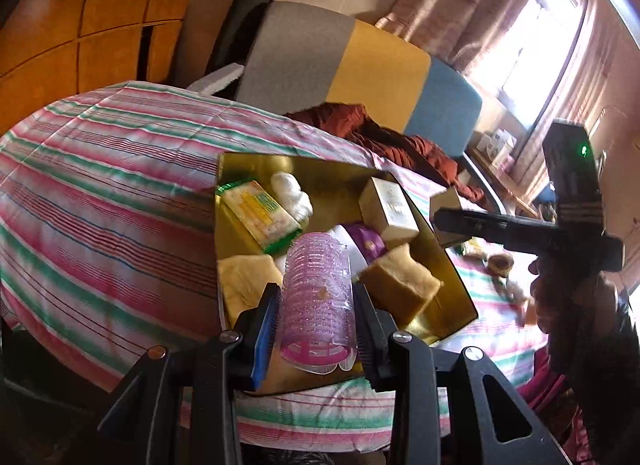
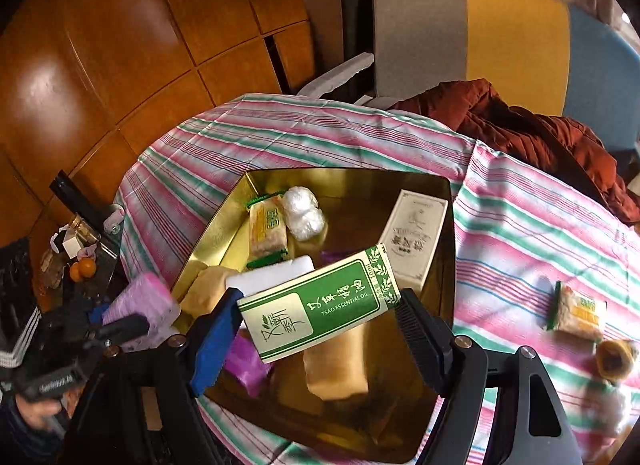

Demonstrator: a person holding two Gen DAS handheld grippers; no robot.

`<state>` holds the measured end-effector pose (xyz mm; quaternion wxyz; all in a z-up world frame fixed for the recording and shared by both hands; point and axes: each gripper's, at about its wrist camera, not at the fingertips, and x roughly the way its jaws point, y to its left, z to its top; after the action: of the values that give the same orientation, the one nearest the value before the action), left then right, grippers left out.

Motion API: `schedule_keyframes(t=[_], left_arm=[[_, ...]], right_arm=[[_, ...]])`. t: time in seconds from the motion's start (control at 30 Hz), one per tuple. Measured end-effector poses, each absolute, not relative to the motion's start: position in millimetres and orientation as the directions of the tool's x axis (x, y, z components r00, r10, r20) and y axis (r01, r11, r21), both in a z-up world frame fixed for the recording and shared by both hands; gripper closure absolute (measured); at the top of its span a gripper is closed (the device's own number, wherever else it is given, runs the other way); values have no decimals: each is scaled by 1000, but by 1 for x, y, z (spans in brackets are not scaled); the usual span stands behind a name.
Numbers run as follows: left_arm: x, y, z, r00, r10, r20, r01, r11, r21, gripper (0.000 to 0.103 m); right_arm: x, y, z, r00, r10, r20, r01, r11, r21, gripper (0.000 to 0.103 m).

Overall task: Organize objects
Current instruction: 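Carry green box and pink roller over the gold tray and release both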

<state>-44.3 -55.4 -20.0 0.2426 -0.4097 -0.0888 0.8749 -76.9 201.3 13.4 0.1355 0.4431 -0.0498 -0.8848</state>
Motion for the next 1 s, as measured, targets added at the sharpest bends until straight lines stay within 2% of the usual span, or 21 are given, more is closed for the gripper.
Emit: schedule_keyframes(t=[0.07,0.33,0.57,0.67,0.83,1.0], left_arm=[[-53,-72,-11,-569,514,-642,-320,-857,-403,68],[-68,-107,20,-671,443,-594,-253,-891,-378,68],[-62,-80,-1,-570,507,-647,-332,-862,-383,68],[-59,-68,-12,-508,564,-651,-359,-825,-436,68],[-53,-37,-19,-425,604,-674,-419,-792,-445,68],[-55,2,-29,-360,663,-656,-467,-737,-488,68]], right_arm=[[-83,199,13,-567,-278,-775,191,-960,205,25],[-105,196,5,-561,-273,-781,172,-962,213,25],[-130,191,-1,-551,-282,-785,184,-959,215,25],[-138,188,1,-555,-288,-781,194,-957,215,25],[-148,189,-3,-547,-280,-789,201,-959,202,25],[-161,192,4,-546,-267,-794,234,-959,161,25]])
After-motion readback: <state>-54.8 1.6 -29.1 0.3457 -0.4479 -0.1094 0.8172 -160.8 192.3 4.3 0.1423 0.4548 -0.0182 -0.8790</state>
